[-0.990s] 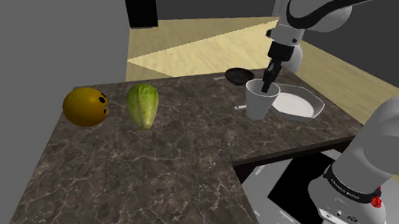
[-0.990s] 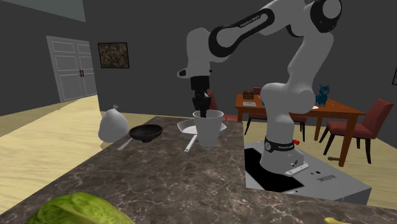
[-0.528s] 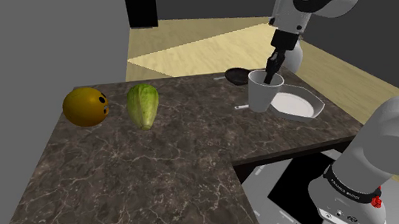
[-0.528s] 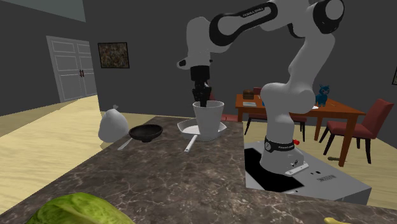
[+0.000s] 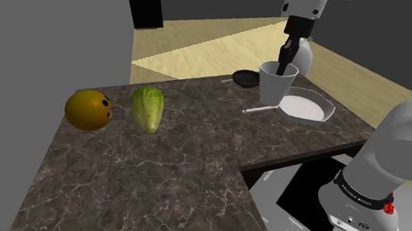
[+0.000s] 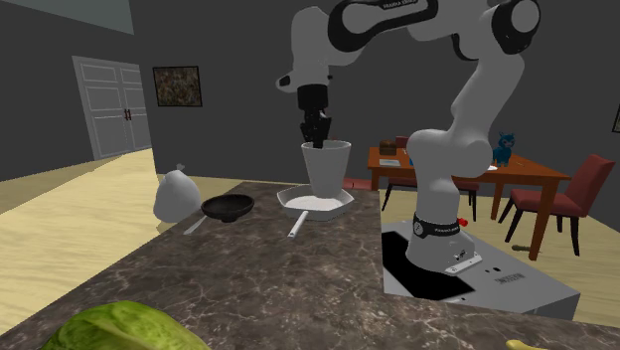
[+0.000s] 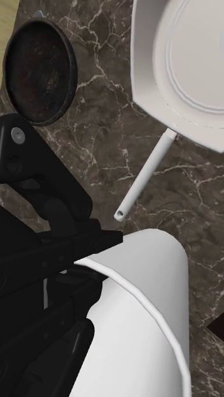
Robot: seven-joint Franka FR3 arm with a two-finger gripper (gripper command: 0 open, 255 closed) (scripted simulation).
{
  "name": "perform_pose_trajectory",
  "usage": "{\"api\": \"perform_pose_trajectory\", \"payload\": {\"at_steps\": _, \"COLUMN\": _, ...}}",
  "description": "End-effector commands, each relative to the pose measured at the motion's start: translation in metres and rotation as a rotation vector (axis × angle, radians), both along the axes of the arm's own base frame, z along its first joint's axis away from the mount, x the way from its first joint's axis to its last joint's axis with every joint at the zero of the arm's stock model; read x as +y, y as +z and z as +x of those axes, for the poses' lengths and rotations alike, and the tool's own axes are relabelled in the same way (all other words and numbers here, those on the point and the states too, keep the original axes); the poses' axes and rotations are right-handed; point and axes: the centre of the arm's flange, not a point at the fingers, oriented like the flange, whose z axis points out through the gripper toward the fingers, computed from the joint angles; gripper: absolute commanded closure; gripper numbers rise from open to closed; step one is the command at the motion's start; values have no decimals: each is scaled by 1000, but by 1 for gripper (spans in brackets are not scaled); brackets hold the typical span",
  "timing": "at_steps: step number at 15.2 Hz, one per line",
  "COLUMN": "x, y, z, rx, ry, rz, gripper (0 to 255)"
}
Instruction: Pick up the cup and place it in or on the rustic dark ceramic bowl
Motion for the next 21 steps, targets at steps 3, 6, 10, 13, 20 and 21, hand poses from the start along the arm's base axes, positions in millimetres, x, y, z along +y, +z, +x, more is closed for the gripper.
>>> {"api": "perform_pose_trajectory", "payload": {"at_steps": 3, "x": -9, "y": 15, "z": 10, "rx": 0, "ry": 0, "rz": 0, "gripper": 255}}
{"api": "perform_pose_trajectory", "payload": {"at_steps": 6, "x": -36, "y": 20, "z": 38, "rx": 0, "ry": 0, "rz": 0, "gripper": 255}}
{"api": "perform_pose_trajectory", "payload": {"at_steps": 10, "x": -72, "y": 26, "z": 76, "rx": 0, "ry": 0, "rz": 0, "gripper": 255}}
{"api": "perform_pose_trajectory", "payload": {"at_steps": 13, "x": -100, "y": 31, "z": 104, "rx": 0, "ry": 0, "rz": 0, "gripper": 255}}
{"api": "perform_pose_trajectory", "payload": {"at_steps": 20, "x": -163, "y": 42, "z": 170, "rx": 0, "ry": 0, "rz": 0, "gripper": 255}}
{"api": "perform_pose_trajectory", "payload": {"at_steps": 21, "x": -173, "y": 44, "z": 179, "rx": 0, "ry": 0, "rz": 0, "gripper": 255}}
